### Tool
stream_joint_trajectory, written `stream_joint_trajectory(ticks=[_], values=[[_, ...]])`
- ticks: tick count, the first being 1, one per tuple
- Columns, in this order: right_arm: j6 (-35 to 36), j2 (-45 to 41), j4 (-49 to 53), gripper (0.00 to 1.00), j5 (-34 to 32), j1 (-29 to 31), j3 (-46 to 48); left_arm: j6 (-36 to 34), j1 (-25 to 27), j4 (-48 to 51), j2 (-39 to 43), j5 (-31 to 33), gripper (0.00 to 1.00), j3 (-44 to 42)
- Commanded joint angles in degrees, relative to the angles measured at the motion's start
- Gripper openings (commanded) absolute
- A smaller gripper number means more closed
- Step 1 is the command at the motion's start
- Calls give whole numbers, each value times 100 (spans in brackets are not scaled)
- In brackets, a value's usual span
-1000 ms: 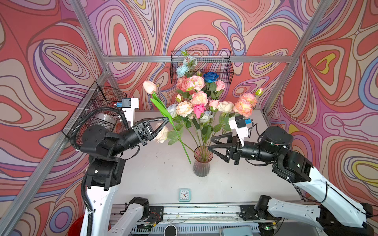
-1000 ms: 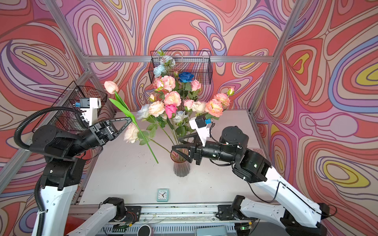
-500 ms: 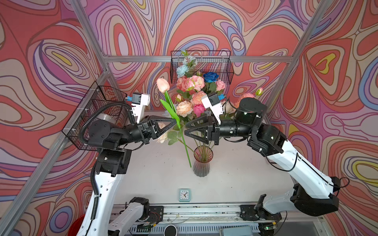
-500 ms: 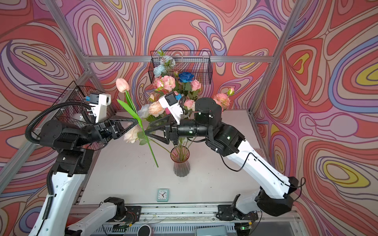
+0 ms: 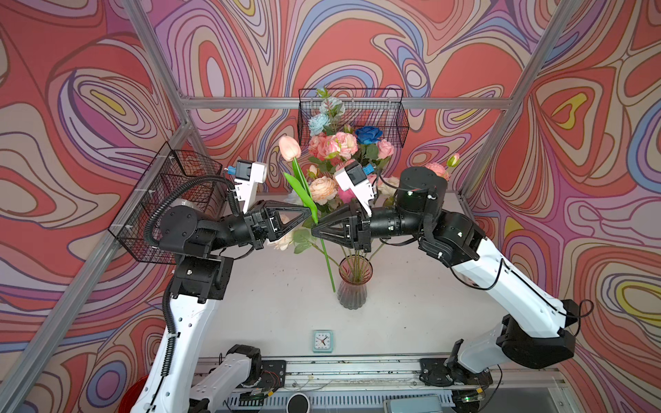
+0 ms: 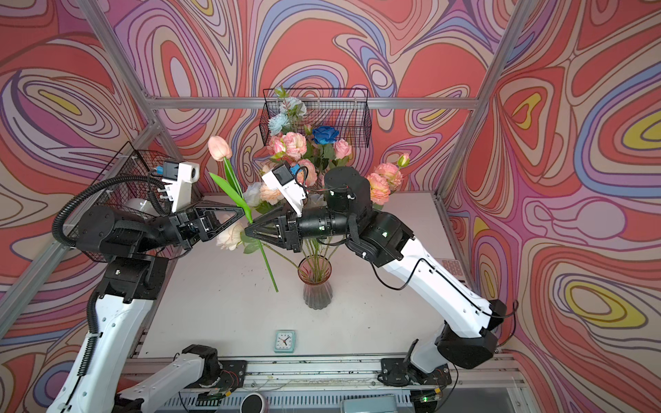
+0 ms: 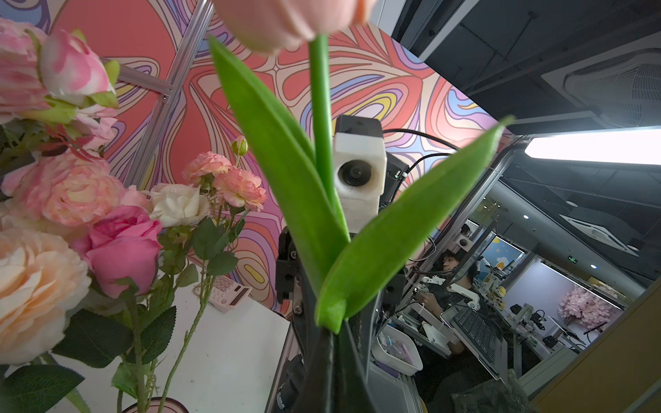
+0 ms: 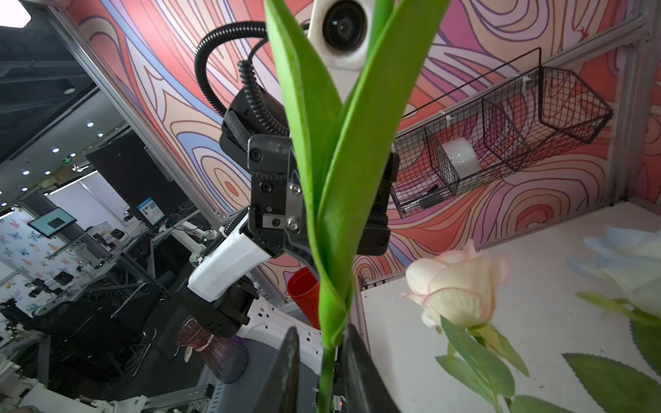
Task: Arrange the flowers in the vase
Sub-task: 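Grasp the pink tulip stem with the right gripper below the left gripper, then open the left gripper and draw back while the right lowers the tulip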
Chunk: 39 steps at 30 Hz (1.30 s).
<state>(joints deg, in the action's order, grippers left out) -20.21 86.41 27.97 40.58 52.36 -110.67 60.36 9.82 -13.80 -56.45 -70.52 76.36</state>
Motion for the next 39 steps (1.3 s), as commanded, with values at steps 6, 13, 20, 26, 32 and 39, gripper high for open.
stream_joint_trajectory(ticks=[6,13,20,26,32,39], values=[[-14,-287,-216,0,-256,46,315,133,48,-204,87,243,60,-37],[134,-911,-248,0,-998,46,1045,81,44,-181,464,929,100,-162],[361,-1611,-343,0,-2053,46,1921,-1435,38,1915,1343,2814,100,-337],[841,-2180,-976,0,-3261,46,3005,-1940,42,2549,2357,4360,100,-1202],[1246,-2519,-2168,0,-4031,45,4151,-1918,39,2633,3071,4931,100,-1947],[1551,-2846,-3695,0,-4576,45,5385,-1927,39,3081,3195,4900,100,-2218]])
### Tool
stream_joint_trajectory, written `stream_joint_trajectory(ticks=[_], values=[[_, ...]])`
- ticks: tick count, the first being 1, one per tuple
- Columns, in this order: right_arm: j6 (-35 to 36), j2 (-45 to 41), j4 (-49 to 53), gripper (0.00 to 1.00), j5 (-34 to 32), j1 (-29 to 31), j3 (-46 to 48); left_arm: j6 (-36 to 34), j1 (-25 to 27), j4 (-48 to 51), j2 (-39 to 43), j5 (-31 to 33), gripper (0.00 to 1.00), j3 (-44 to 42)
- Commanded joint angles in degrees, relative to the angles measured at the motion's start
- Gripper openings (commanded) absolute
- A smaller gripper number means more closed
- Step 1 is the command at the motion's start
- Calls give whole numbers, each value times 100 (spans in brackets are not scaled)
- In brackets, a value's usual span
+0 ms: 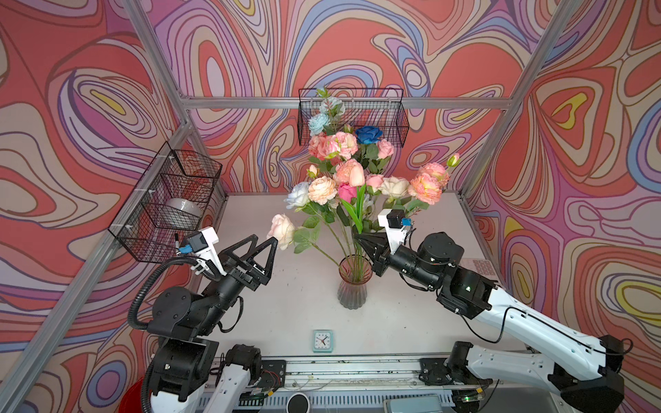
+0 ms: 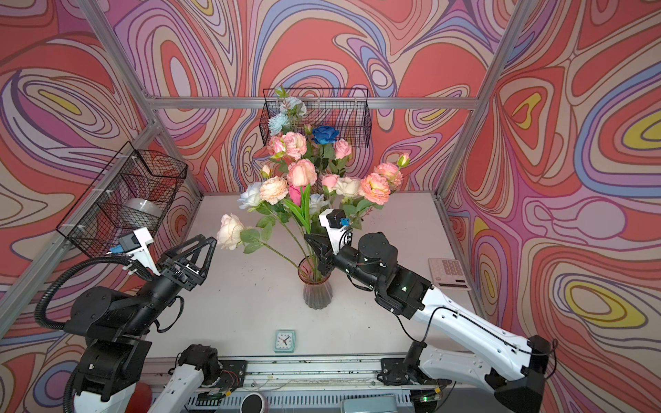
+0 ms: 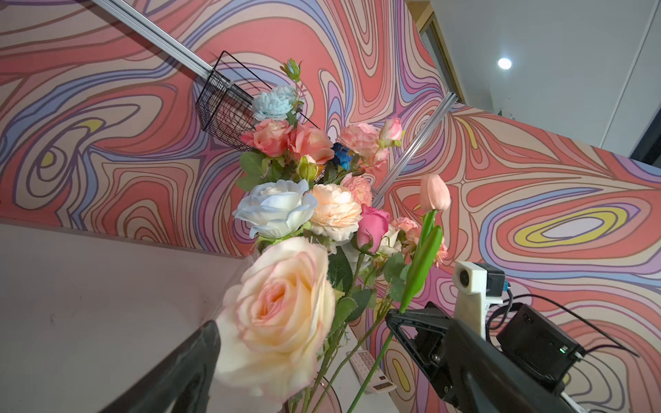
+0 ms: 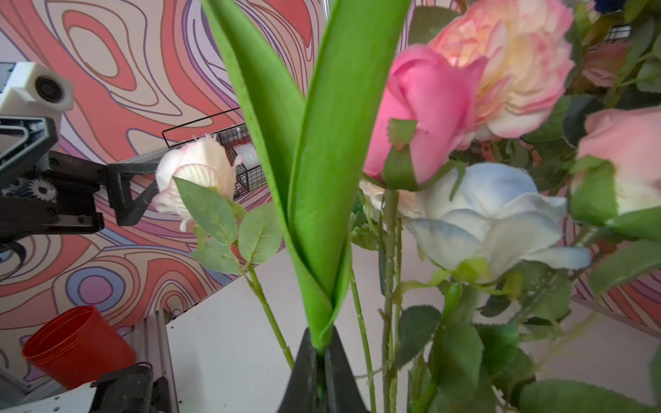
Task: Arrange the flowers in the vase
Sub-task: 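Open the left gripper and draw back while the right lowers the tulip, then lower the pink tulip stem into the vase with the right gripper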
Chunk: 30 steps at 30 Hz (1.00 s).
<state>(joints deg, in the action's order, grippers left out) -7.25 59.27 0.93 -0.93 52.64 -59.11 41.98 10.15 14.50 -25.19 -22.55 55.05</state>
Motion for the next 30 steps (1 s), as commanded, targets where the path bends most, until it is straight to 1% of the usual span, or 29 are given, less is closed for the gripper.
stream_joint_trajectory(ticks=[1,8,15,16,18,20,22,24,27,30], values=[[280,-134,-1130,0,-463,11,335,-84,7,277,81,76,100,-114],[182,-7,-1393,0,-464,27,774,-59,9,318,67,-3,100,-259],[-221,-71,-1082,0,-405,61,1077,-23,8,272,-52,-88,100,-335],[-274,-95,-987,9,-372,79,1077,-18,10,282,-72,-87,100,-329],[-377,-161,-806,34,-355,161,1077,-23,10,293,-93,-94,100,-323],[-455,-253,-652,44,-439,259,1069,-22,6,306,-107,-86,100,-321],[-554,-354,-508,49,-478,307,1060,-30,8,328,-100,-55,100,-320],[-711,-472,-363,52,-538,334,1075,-29,3,359,-104,-11,100,-315],[-986,-729,-153,53,-631,343,1137,-40,13,450,-103,86,100,-319],[-1241,-1058,149,53,-483,344,1205,-36,7,556,-52,272,100,-367]])
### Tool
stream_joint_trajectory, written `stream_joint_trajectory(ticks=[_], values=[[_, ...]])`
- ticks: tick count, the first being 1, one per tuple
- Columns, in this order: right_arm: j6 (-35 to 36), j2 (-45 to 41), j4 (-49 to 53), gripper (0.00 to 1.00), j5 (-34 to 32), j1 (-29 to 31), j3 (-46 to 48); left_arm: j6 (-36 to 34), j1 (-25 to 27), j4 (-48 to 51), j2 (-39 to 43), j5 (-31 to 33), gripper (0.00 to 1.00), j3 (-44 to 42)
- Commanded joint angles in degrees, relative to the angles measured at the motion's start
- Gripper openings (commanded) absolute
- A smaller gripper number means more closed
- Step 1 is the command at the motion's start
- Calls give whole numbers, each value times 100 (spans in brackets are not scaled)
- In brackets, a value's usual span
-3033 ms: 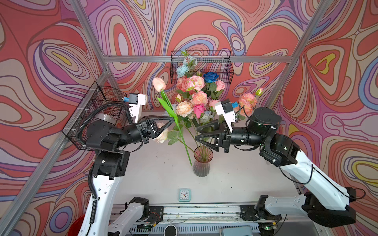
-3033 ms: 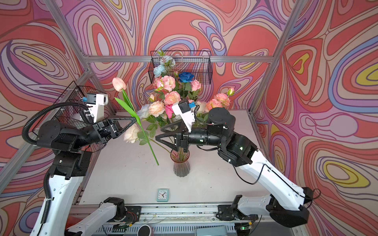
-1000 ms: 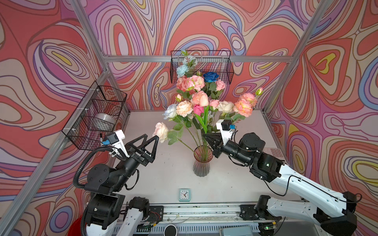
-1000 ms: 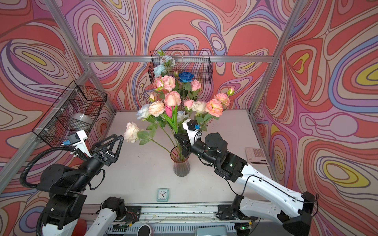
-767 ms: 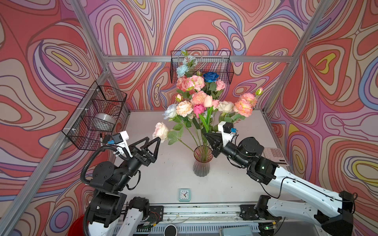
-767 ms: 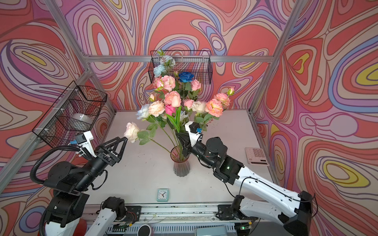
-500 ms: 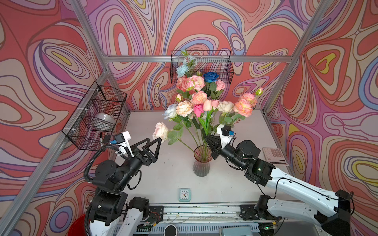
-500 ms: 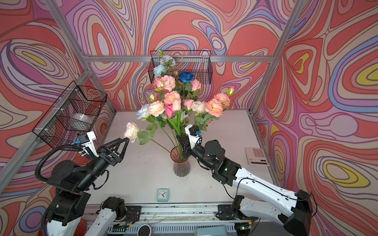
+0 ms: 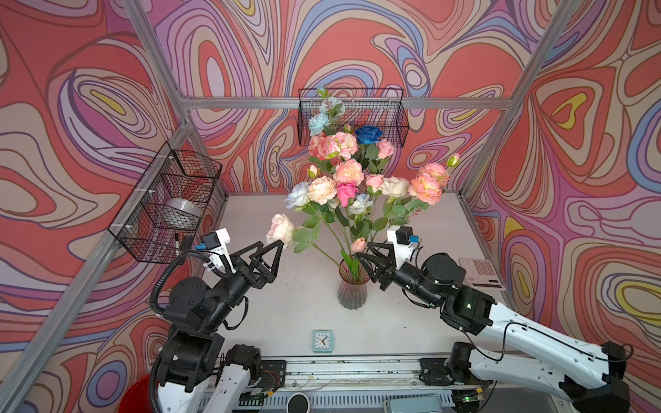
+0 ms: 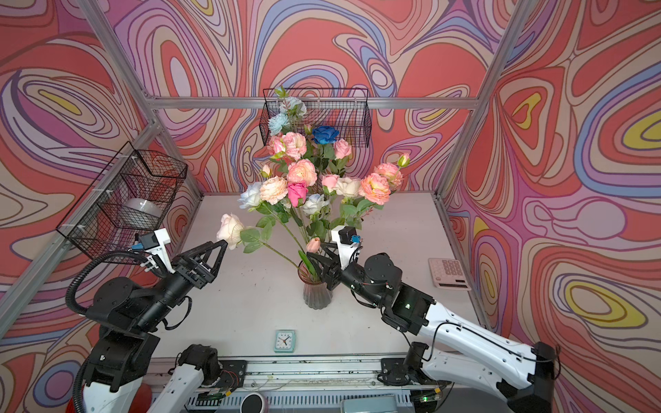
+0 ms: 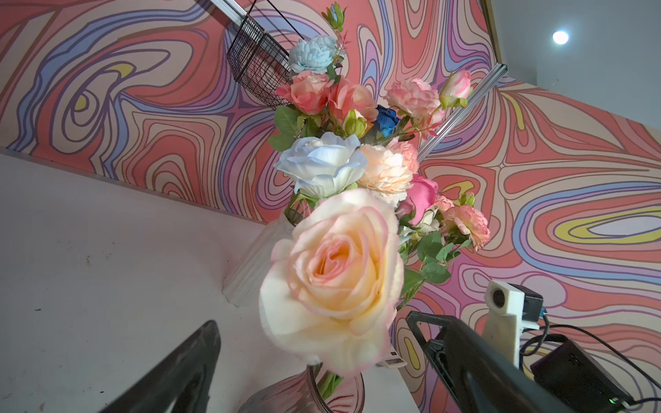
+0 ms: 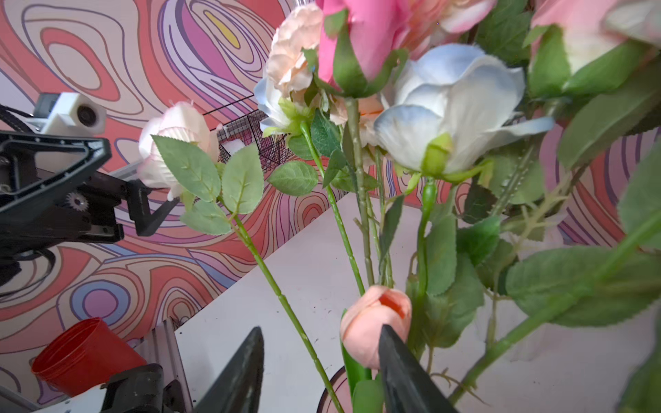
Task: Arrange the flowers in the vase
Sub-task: 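Lower the pink tulip stem into the vase with the right gripper, then open the right gripper and draw back from the vase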
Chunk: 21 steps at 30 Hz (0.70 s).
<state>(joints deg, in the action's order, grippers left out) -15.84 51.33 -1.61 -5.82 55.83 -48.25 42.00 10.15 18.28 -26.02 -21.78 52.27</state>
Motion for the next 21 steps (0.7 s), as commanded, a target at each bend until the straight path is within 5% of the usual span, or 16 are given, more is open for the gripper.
stream_joint_trajectory(ticks=[1,7,14,21], values=[[-442,-376,517,54,84,29,144,-38,4,206,78,283,100,-117],[-970,-1166,1211,59,369,29,614,-34,10,363,515,900,100,-433],[-1495,-2466,1811,62,-919,25,1604,-40,4,745,932,1314,100,-786],[-1691,-2678,1905,91,-2249,30,1881,97,2,1609,1538,2716,100,-1061]])
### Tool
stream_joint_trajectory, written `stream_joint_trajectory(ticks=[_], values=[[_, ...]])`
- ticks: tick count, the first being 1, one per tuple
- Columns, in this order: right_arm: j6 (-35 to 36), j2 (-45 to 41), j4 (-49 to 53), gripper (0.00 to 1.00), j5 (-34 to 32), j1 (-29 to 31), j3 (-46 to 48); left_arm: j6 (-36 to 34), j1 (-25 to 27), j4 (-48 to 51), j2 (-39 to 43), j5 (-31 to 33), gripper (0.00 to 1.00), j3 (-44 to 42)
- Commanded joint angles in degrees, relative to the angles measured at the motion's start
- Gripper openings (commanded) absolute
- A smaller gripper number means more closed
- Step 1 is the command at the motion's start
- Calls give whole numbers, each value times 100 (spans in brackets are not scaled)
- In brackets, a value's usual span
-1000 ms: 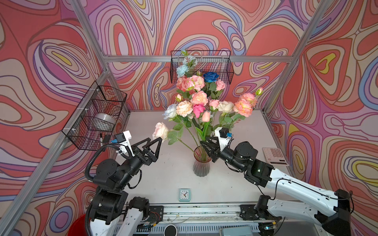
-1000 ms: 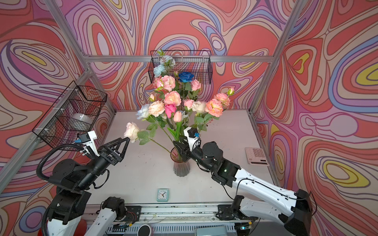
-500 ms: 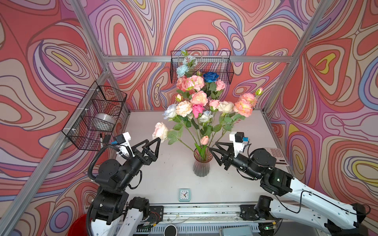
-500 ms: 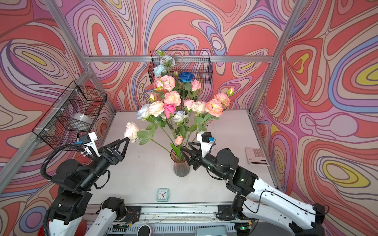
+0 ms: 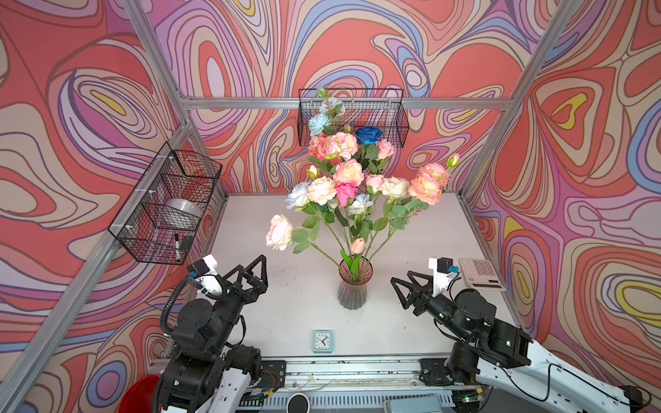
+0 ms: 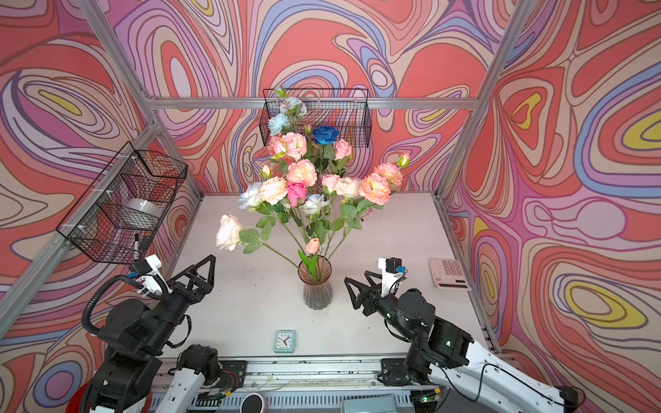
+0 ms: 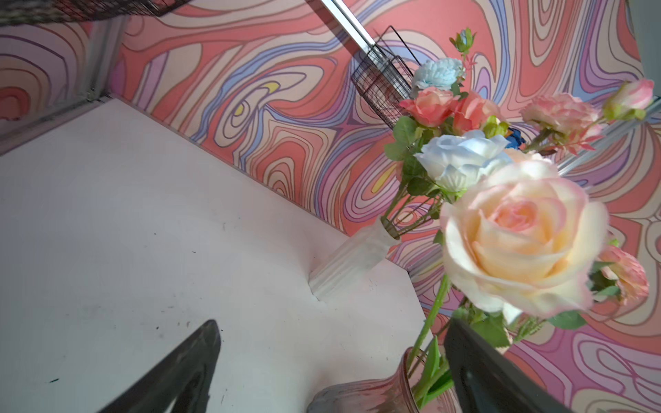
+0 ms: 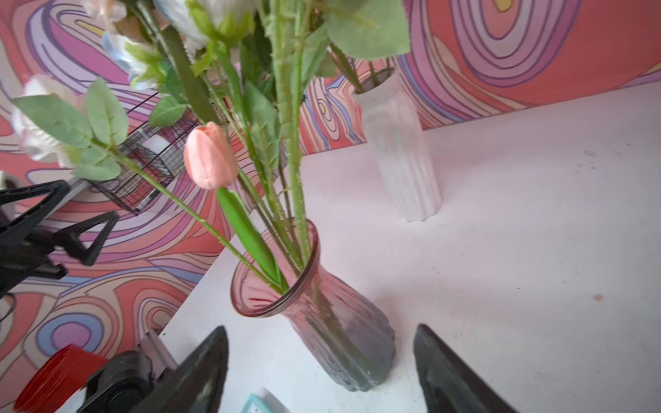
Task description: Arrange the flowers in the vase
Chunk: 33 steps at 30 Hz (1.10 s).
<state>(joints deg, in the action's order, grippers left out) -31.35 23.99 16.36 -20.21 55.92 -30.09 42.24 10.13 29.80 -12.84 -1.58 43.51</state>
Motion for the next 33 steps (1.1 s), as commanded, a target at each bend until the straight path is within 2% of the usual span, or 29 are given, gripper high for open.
stream_joint_trajectory(ticks=[1,4,6,11,14,17,20,22,24,29,33], values=[[-93,214,65,94,-906,11,71,92,19,429,254,714,100,-305],[65,863,-240,97,-844,-142,35,275,14,647,46,978,100,-493],[162,1199,-452,98,-594,-486,-1,324,7,733,-254,1172,100,-606],[243,1437,-835,98,492,-2068,82,241,-2,95,-1068,1300,100,-919],[208,1773,-1131,98,1291,-3025,68,477,-125,-261,-1522,1578,100,-1043],[-80,2232,-1424,98,1745,-3757,-33,724,-239,-821,-1944,2032,100,-1186],[-275,2363,-1699,98,1546,-4069,-151,846,-249,-1146,-2438,3012,100,-1165],[-274,2372,-1907,98,1412,-4097,-194,506,-272,-1645,-2786,3458,100,-1188],[-216,2440,-1998,98,1361,-4131,-272,129,-395,-2043,-3171,3598,100,-1130],[-96,2564,-1939,98,1318,-4341,-399,-455,-1066,-2353,-4495,3144,100,-686],[-122,2541,-2014,98,1328,-4439,-323,-1872,-1083,-3753,-5637,2926,100,-813]])
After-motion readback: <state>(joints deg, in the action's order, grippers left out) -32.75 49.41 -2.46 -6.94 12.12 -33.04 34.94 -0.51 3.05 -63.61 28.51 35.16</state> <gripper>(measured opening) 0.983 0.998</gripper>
